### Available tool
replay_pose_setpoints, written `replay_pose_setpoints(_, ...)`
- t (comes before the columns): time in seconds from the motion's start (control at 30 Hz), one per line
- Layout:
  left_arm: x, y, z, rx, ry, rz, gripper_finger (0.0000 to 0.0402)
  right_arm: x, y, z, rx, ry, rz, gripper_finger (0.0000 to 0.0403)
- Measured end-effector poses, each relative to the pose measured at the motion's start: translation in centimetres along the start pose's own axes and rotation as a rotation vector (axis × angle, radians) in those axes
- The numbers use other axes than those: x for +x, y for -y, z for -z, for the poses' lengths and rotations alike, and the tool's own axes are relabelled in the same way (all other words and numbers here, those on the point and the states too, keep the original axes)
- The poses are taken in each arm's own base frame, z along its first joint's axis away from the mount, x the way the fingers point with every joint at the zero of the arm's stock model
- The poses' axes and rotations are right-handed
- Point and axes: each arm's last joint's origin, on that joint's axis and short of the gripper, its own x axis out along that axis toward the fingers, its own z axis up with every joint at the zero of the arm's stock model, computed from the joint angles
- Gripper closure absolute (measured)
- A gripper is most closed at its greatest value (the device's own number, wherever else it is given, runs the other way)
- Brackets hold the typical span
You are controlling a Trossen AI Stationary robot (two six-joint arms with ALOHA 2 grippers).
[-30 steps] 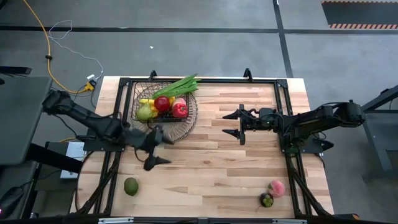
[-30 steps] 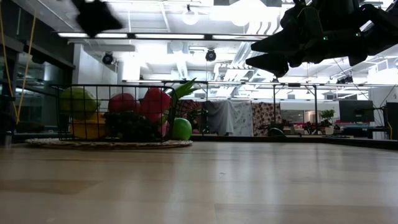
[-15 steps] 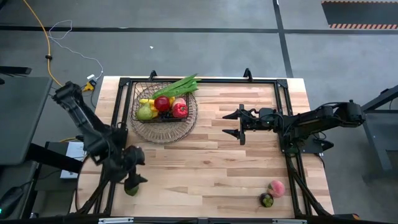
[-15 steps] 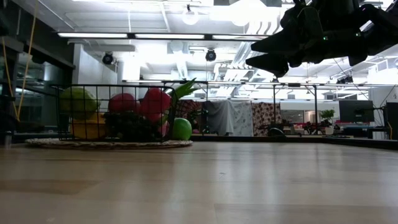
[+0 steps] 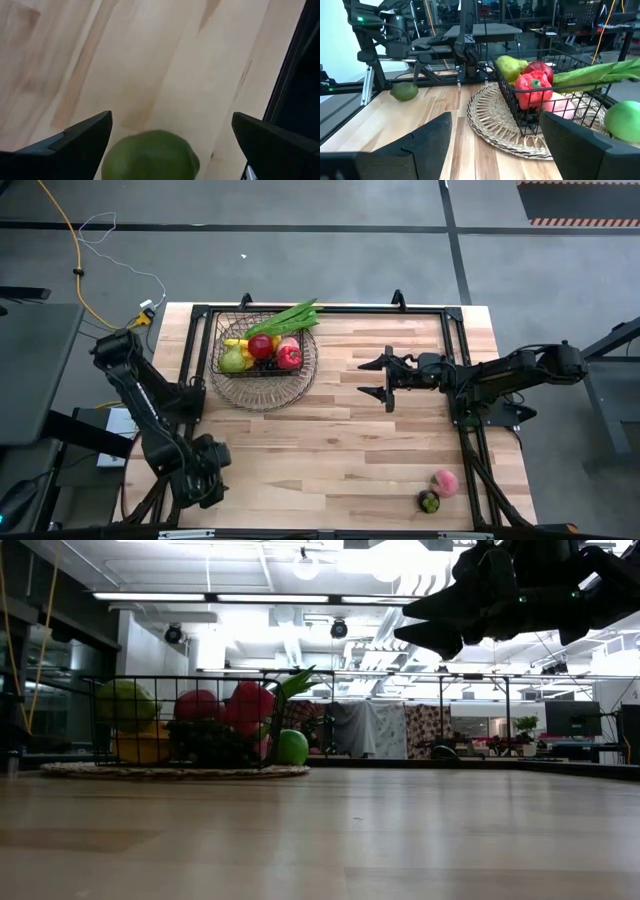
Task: Build produce basket
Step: Put the green lime into the wire basket
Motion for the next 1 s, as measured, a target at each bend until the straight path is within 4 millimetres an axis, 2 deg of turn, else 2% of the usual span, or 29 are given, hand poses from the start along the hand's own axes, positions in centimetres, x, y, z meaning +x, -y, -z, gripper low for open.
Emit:
replay_pose_setpoints(0.33, 0.1, -0.2, 0.9, -0.001, -0.145, -0.025, 0.0002, 0.0, 0.0, 0.0, -0.024, 0.005, 0.001, 0.0107)
replay_pose_setpoints(0.6, 0.2, 0.0, 1.3, 0.045, -0.158, -0.017, 0.0002, 0.0, 0.0, 0.0, -0.024, 0.004, 0.001, 0.0107)
replay_pose_setpoints(1.0, 3.2, 0.2, 2.8, 0.149, -0.284, -0.140, 0.0002, 0.0, 0.0, 0.0, -0.020, 0.004, 0.009, 0.0107)
